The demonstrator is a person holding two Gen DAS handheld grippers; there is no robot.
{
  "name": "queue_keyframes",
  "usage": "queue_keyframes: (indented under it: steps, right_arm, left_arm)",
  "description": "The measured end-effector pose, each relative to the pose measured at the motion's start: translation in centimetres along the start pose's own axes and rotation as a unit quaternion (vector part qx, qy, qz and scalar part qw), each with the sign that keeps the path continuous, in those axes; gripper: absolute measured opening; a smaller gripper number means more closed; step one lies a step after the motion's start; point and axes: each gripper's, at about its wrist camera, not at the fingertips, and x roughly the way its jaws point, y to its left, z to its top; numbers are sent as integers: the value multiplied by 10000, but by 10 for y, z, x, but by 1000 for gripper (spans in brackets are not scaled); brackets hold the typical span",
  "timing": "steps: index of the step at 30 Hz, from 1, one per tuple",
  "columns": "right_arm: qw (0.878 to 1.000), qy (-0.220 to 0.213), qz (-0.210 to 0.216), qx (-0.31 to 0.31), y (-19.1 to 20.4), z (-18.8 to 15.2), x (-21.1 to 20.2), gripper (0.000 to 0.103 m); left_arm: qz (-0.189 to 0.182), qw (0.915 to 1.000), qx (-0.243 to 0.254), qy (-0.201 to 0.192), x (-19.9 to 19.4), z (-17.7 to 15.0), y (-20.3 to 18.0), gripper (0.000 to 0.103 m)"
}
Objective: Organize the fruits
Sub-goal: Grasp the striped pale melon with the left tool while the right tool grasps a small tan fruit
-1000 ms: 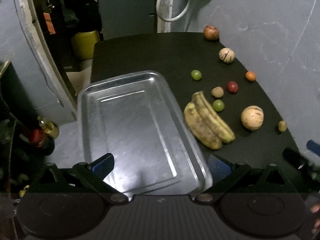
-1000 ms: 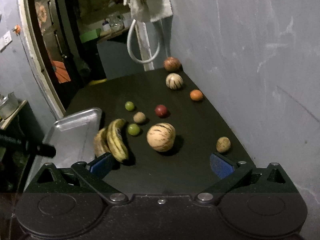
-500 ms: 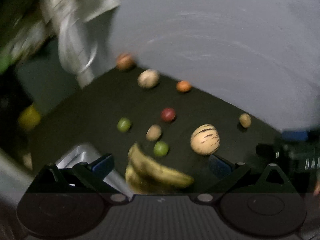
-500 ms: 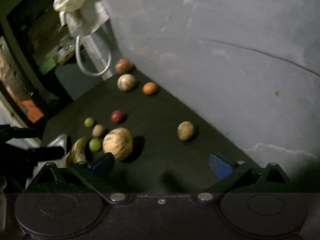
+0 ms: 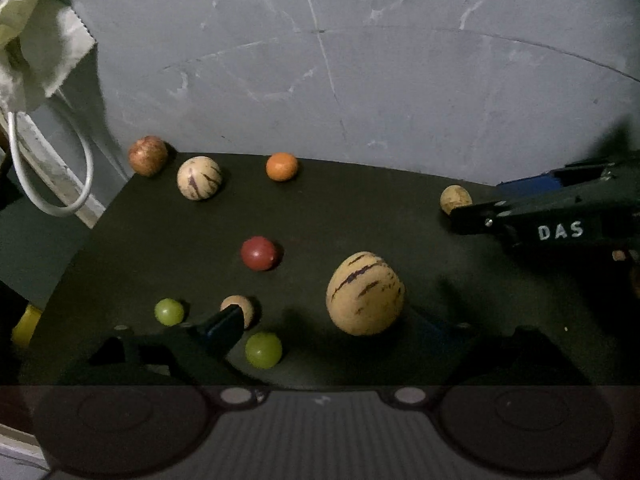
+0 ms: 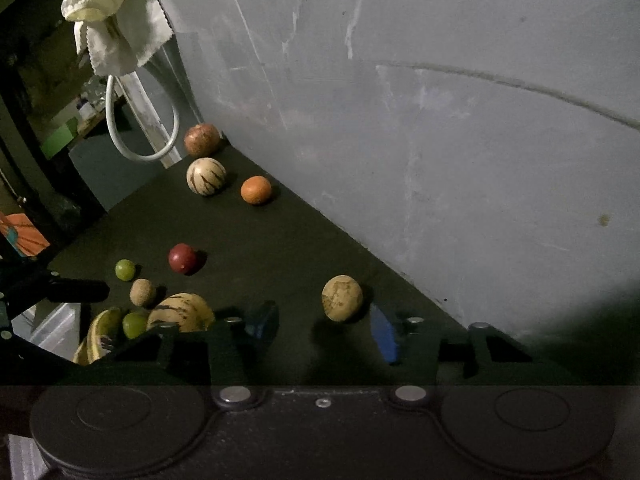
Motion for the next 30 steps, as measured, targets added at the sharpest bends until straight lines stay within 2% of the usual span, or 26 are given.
queue_keyframes:
  steps: [2,6,14,19,21,30]
  right_arm:
    - [10000,19,-28,-17,0,0,4,45]
    - [10000,30,-42,-22,-1,2,10,44]
    - [10000,65,-61,-43,-3,4,21,42]
    - [9999,99,-54,-82,-5,2,22,31]
    - [9999,105,-56,-75,-5,3,22,27]
    - [9999,87,-1,-91,-4,0,16,27]
  left_arm:
    - [-61,10000,3,13,5,2,1,82]
    - [-229,9997,20,17,11,4,-1,79]
    - [-635,9979,68,83,20,6,-5,65]
    - [-691,9975,-58,133,25,9,-4,59]
    - [-697,9974,-126,159,26,10,-2,58]
    - [-753,9959,-460,207,30,14,3,57]
